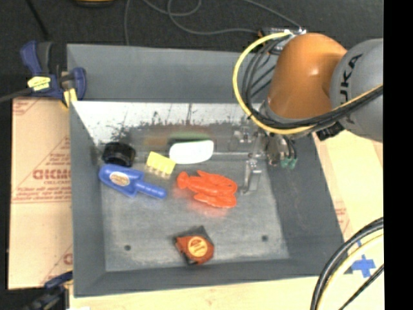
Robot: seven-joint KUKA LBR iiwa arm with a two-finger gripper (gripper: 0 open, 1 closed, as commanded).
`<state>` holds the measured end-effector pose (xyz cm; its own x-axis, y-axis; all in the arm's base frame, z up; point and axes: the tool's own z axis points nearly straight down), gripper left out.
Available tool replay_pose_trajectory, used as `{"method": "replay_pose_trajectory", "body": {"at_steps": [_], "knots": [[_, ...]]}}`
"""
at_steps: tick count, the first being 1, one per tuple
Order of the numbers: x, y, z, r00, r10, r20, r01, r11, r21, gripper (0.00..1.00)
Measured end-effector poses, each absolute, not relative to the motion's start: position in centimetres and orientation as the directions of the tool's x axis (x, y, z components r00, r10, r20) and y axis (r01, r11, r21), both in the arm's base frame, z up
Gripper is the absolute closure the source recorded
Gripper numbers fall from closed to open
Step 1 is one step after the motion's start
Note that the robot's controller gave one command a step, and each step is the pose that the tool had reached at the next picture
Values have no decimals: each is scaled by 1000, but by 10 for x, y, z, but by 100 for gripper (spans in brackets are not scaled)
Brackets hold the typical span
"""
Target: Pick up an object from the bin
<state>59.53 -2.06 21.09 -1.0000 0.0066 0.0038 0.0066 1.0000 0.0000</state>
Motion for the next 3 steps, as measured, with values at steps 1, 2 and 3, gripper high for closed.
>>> {"method": "replay_pose_trajectory", "body": {"at_steps": [1, 2, 3], "knots": [[597, -21, 216, -1000, 7, -4, 7, 1000, 0, 0], [596, 13, 172, -1000, -8, -12, -8, 1000, -1, 0], [576, 24, 127, -992, -124, -2, -124, 992, 2, 0]]}}
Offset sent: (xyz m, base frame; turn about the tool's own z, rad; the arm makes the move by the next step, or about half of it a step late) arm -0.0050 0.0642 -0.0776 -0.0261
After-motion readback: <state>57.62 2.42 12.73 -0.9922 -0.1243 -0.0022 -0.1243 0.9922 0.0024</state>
